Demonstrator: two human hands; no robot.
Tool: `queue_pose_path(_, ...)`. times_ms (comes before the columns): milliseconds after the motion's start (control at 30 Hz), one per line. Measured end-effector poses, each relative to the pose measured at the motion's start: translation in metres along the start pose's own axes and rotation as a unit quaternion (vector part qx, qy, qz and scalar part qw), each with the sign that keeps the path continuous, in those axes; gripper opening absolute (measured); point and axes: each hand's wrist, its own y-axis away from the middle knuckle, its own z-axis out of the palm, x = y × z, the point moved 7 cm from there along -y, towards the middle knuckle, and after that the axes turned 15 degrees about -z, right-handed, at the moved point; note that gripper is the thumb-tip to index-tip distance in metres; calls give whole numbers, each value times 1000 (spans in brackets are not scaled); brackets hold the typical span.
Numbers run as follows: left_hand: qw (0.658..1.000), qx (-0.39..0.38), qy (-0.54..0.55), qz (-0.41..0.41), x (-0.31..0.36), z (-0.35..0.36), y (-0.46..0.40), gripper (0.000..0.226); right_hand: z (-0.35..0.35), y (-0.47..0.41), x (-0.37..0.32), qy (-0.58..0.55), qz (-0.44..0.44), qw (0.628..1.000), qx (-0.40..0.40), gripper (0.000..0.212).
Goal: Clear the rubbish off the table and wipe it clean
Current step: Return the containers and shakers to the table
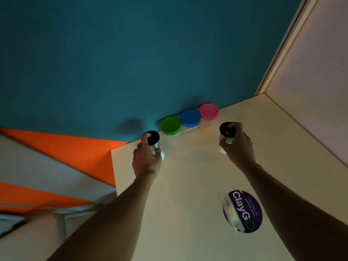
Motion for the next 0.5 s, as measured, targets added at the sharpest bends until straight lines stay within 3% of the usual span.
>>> queue_pose_path(500, 996, 65, 51, 19, 23, 42, -60, 61, 19, -110, 57, 16, 6, 997, 75, 57)
